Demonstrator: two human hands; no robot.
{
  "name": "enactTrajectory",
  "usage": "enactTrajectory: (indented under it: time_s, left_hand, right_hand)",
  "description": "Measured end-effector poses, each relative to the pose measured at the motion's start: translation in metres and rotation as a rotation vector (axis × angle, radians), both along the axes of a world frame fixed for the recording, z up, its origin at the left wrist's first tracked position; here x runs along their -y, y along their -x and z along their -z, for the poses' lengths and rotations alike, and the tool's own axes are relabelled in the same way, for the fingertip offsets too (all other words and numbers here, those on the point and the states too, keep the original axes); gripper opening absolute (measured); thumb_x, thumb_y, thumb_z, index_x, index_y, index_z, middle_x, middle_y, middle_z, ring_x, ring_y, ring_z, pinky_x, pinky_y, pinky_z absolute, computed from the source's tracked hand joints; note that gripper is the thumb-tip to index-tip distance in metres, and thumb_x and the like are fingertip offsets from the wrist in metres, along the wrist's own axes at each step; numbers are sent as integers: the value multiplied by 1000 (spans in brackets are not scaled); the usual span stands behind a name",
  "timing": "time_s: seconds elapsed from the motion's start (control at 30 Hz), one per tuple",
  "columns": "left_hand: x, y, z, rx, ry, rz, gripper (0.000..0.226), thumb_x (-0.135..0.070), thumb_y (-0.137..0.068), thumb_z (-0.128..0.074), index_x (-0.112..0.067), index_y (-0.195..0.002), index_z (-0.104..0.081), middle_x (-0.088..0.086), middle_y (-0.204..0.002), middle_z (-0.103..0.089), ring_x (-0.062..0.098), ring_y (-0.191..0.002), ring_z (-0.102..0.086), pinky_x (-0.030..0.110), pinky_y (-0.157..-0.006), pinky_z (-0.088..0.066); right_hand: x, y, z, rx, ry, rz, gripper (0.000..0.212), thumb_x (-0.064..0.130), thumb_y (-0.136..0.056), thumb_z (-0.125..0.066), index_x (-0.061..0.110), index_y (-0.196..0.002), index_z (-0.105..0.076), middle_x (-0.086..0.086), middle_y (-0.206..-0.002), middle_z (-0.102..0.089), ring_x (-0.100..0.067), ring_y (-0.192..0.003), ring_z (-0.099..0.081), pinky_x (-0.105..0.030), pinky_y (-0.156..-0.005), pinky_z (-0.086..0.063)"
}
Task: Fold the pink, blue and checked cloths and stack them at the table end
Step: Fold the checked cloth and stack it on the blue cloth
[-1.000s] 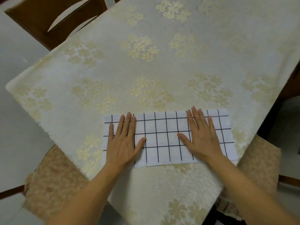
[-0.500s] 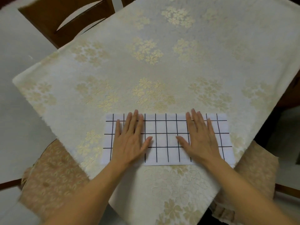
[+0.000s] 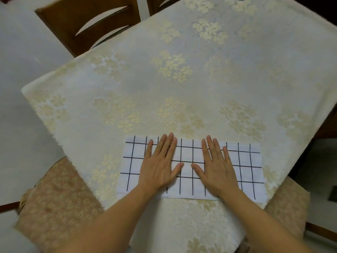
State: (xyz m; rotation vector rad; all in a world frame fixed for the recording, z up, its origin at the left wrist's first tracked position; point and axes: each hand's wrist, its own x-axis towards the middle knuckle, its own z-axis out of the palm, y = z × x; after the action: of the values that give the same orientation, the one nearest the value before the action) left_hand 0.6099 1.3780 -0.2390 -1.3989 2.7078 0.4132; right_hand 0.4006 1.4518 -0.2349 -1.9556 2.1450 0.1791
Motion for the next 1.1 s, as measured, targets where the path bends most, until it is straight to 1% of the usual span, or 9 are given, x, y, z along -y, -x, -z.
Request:
enactTrajectory:
  time_s: [0.1,0.17,0.23,0.3,0.4,0.53,0.77,0.97,1.1]
  left_hand:
    - [2,-7,-4,-25,5,-30,76,-65,-99,-13,-19,-157,5,0,-165,11,17,-152,11,55,-121,-6]
    - [-2,-20,-14,-37,34,-117,76,-62,-97,-23,-19,-158,-7,1,-166,-1,20,-153,0,56,-120,-7]
    - [-13,-39,-24,-40,78,-242,77,-55,-90,-40,-18,-155,-27,3,-164,-17,23,-152,-16,56,-120,-11]
    - [-26,-58,-33,-32,113,-390,72,-48,-80,-49,-16,-145,-46,4,-158,-35,26,-145,-33,57,-118,-19]
    - [-48,-80,-41,-26,151,-576,60,-45,-75,-49,-15,-126,-60,5,-145,-52,28,-132,-49,58,-113,-27]
    - [-68,-94,-48,-93,200,-792,41,-42,-71,-56,-17,-103,-66,6,-134,-58,28,-120,-55,59,-108,-32]
    - [-73,-106,-52,-73,242,-1009,34,-39,-67,-75,-16,-91,-68,7,-130,-57,26,-121,-51,60,-111,-27]
    - [-69,-103,-45,67,106,-1041,43,-50,-70,-62,-18,-98,-67,6,-143,-47,24,-131,-44,56,-116,-13]
    - [-70,-98,-41,70,69,-1080,46,-51,-69,-63,-17,-100,-67,8,-147,-44,25,-133,-41,58,-117,-17]
  right_hand:
    - [2,0,-8,1,-18,-17,83,72,-97,-6,20,-157,17,1,-164,25,-18,-152,20,-50,-123,2]
    - [8,-1,-18,-27,14,-87,81,68,-99,-17,20,-159,9,-3,-167,16,-21,-154,12,-54,-123,-1]
    - [20,-5,-31,-36,123,-244,80,57,-95,-47,15,-158,-21,-14,-166,-13,-30,-153,-16,-60,-120,-16]
    - [39,-13,-40,-31,256,-501,70,41,-81,-71,11,-142,-51,-19,-154,-41,-34,-140,-43,-64,-113,-30]
    - [70,-36,-54,-12,392,-749,49,22,-73,-79,10,-119,-67,-20,-138,-57,-36,-126,-56,-64,-109,-35]
    - [102,-67,-68,2,419,-933,40,20,-71,-78,11,-109,-68,-20,-126,-62,-36,-114,-60,-63,-110,-33]
    - [151,-124,-78,-13,294,-1276,32,22,-71,-76,18,-102,-68,-15,-119,-62,-33,-105,-60,-55,-105,-37]
    - [184,-170,-76,-129,93,-1440,36,31,-69,-75,24,-103,-70,-6,-108,-55,-27,-94,-57,-45,-90,-45]
    - [195,-191,-72,-178,7,-1532,38,23,-64,-68,23,-102,-64,-4,-104,-53,-25,-90,-55,-42,-82,-46]
